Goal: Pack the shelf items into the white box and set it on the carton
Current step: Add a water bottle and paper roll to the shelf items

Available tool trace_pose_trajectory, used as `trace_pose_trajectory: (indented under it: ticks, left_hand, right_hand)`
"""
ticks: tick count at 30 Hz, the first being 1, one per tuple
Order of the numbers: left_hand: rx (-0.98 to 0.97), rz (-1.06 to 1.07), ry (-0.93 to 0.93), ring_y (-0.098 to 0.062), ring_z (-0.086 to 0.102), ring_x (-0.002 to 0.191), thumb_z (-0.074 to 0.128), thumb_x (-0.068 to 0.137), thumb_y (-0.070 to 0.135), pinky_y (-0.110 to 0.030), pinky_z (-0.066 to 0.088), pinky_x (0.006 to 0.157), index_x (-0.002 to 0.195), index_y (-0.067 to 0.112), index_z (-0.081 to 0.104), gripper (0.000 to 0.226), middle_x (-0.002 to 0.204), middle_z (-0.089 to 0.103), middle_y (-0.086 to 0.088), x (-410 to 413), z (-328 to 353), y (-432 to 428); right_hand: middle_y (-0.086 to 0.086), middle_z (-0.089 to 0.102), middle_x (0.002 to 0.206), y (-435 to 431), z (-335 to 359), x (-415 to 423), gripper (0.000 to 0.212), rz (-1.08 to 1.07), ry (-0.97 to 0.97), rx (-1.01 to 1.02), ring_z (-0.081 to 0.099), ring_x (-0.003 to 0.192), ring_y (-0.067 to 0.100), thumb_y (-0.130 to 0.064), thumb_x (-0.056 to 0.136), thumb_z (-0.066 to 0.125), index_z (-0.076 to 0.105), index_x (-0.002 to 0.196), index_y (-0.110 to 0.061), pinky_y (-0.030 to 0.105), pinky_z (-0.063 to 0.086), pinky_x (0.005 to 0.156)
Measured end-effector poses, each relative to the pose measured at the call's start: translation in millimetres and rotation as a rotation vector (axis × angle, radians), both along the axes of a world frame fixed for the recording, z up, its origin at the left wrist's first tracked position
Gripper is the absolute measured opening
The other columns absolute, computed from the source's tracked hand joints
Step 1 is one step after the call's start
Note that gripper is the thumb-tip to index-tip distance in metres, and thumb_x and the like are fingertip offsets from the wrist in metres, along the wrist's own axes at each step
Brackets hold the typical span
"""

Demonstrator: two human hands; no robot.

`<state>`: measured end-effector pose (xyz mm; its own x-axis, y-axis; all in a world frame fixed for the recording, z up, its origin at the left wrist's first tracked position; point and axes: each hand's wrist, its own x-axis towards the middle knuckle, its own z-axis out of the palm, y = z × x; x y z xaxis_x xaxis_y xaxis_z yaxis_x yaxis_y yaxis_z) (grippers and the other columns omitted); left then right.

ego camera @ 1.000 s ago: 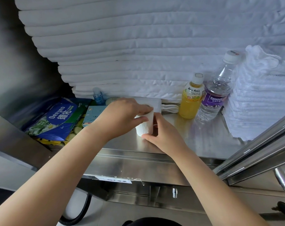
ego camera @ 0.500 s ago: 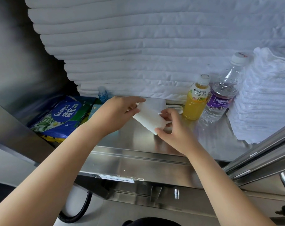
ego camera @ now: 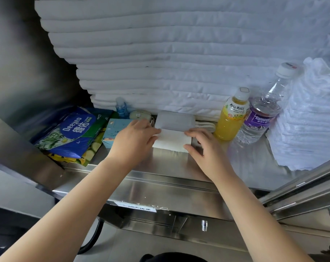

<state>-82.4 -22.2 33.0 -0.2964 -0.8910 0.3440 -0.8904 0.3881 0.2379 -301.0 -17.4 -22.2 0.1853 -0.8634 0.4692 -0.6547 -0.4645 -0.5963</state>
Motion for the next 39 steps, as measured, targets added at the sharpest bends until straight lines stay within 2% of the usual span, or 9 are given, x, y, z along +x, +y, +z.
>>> trace_pose_trajectory:
  ticks: [2, 6, 12, 17, 25, 28, 33, 35, 39]
  left_hand:
    - [-0.123, -0.066, -0.05, -0.034, 0.058, 0.092, 0.069, 0.078, 0.003, -0.039, 0.051, 0.057, 0.1, 0.013, 0.073, 0.024, 0.1, 0.062, -0.01, -4, -1, 3]
    - [-0.157, -0.206, -0.053, -0.029, 0.063, 0.102, 0.068, 0.072, -0.007, -0.04, 0.054, 0.07, 0.11, 0.011, 0.069, 0.042, 0.115, 0.065, -0.007, -10, -12, 8]
    - [-0.197, -0.218, -0.073, -0.023, 0.066, 0.092, 0.086, 0.057, 0.008, -0.033, 0.053, 0.078, 0.104, 0.012, 0.071, 0.049, 0.106, 0.069, -0.003, -11, -19, 2]
    - [-0.178, -0.208, -0.063, -0.024, 0.066, 0.096, 0.087, 0.052, 0.004, -0.034, 0.051, 0.084, 0.104, 0.008, 0.07, 0.055, 0.107, 0.069, -0.006, -13, -26, -2]
    - [-0.278, -0.192, -0.117, -0.031, 0.062, 0.108, 0.074, 0.072, -0.004, -0.042, 0.045, 0.095, 0.114, 0.004, 0.066, 0.044, 0.119, 0.064, -0.013, -10, -44, -6]
    - [-0.295, -0.191, -0.146, -0.033, 0.059, 0.111, 0.069, 0.074, -0.007, -0.044, 0.044, 0.096, 0.118, 0.001, 0.063, 0.045, 0.122, 0.062, -0.016, -11, -47, -4]
    - [-0.185, -0.177, -0.199, -0.034, 0.052, 0.12, 0.07, 0.083, 0.02, -0.049, 0.038, 0.102, 0.127, 0.001, 0.057, 0.049, 0.13, 0.055, -0.018, -12, -42, 2]
    - [-0.148, -0.179, -0.246, -0.035, 0.045, 0.128, 0.065, 0.087, 0.024, -0.049, 0.033, 0.106, 0.134, 0.002, 0.049, 0.054, 0.138, 0.048, -0.018, -11, -41, 5]
    - [-0.086, -0.186, -0.272, -0.03, 0.031, 0.137, 0.04, 0.096, 0.034, -0.046, 0.02, 0.113, 0.142, 0.009, 0.038, 0.052, 0.148, 0.034, -0.012, -5, -40, 10]
  right_hand:
    - [0.0, 0.058, 0.121, 1, 1, 1, 0.03, -0.021, 0.057, -0.037, 0.055, 0.114, 0.016, -0.02, 0.086, 0.066, 0.062, 0.115, -0.013, 0.025, 0.044, 0.093]
    - [0.001, 0.058, 0.122, 3, 1, 4, 0.032, -0.059, 0.138, -0.115, 0.056, 0.112, 0.018, -0.011, 0.084, 0.069, 0.063, 0.115, -0.013, 0.022, 0.043, 0.092]
    - [0.002, 0.059, 0.124, 0, 4, 3, 0.031, -0.07, 0.155, -0.138, 0.058, 0.112, 0.021, -0.012, 0.083, 0.07, 0.066, 0.114, -0.014, 0.034, 0.05, 0.092]
    - [0.007, 0.058, 0.126, 1, 3, 1, 0.028, -0.013, 0.237, -0.215, 0.053, 0.122, 0.024, 0.0, 0.08, 0.07, 0.066, 0.107, -0.006, 0.036, 0.044, 0.1]
    - [0.005, 0.064, 0.119, 5, 3, 0, 0.009, 0.0, 0.217, -0.251, 0.06, 0.114, 0.02, 0.001, 0.081, 0.068, 0.07, 0.079, -0.008, 0.029, 0.047, 0.093]
    - [0.004, 0.064, 0.115, 4, 3, 1, 0.006, 0.02, 0.139, -0.241, 0.059, 0.112, 0.019, -0.005, 0.083, 0.066, 0.066, 0.089, -0.008, 0.026, 0.046, 0.093]
    - [0.004, 0.06, 0.112, -3, 11, 3, 0.019, -0.015, -0.117, -0.131, 0.056, 0.108, 0.02, -0.014, 0.09, 0.058, 0.057, 0.105, -0.003, 0.032, 0.045, 0.094]
    - [0.002, 0.061, 0.107, -9, 15, 5, 0.02, -0.047, -0.11, -0.054, 0.058, 0.103, 0.019, -0.016, 0.092, 0.058, 0.059, 0.109, -0.006, 0.031, 0.047, 0.09]
    - [-0.001, 0.061, 0.106, -15, 12, 7, 0.02, -0.051, 0.032, 0.03, 0.055, 0.093, 0.011, -0.018, 0.089, 0.062, 0.064, 0.109, -0.013, 0.016, 0.041, 0.083]
